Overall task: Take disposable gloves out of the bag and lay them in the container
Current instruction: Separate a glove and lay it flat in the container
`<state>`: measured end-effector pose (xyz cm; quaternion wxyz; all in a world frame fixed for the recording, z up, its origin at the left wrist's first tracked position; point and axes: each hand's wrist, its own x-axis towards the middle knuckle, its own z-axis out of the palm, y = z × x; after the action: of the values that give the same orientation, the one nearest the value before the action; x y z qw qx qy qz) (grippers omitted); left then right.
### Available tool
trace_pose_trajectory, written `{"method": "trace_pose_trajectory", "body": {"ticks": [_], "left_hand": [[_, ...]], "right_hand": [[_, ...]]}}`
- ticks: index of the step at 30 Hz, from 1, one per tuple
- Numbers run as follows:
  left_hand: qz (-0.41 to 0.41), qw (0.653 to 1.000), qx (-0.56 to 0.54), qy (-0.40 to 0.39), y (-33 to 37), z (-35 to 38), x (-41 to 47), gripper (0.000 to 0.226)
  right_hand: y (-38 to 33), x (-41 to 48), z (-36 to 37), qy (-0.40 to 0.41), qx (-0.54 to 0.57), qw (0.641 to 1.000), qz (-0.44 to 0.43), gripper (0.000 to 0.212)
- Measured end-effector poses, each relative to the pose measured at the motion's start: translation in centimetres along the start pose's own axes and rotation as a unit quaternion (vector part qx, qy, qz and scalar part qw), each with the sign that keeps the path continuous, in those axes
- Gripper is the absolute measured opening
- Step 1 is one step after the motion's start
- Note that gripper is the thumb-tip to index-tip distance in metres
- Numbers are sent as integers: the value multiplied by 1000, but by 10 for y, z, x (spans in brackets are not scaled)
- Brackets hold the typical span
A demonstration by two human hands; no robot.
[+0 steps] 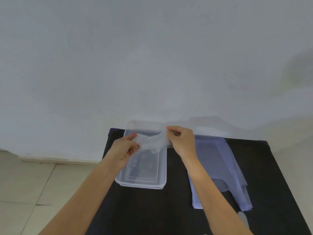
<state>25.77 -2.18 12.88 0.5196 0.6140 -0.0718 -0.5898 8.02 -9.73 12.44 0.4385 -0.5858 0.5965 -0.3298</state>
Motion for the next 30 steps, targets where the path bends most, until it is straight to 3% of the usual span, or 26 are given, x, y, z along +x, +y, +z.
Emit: {"method": "trace_pose_trajectory", "body": {"ticks": [5,9,18,23,25,30], "left_hand": [[124,987,98,-8,26,2,5,64],[174,964,201,9,12,-10,6,65],[174,870,461,12,-39,-31,16,69],[146,810,569,-7,-51,-30,21,71],[127,796,592,-14,-57,-30,25,73],[102,773,626,-10,-68,-29,29,76]], "right_hand": [[-21,-8,2,45,12,993,-108,30],[-4,-24,14,32,-38,991,-120,31],[41,-43,42,-65,-160,984,-53,27],[53,-42,55,-121,-256,959,2,24],[56,-42,60,-140,-266,953,30,13],[61,-42,68,-170,-290,939,79,21]]}}
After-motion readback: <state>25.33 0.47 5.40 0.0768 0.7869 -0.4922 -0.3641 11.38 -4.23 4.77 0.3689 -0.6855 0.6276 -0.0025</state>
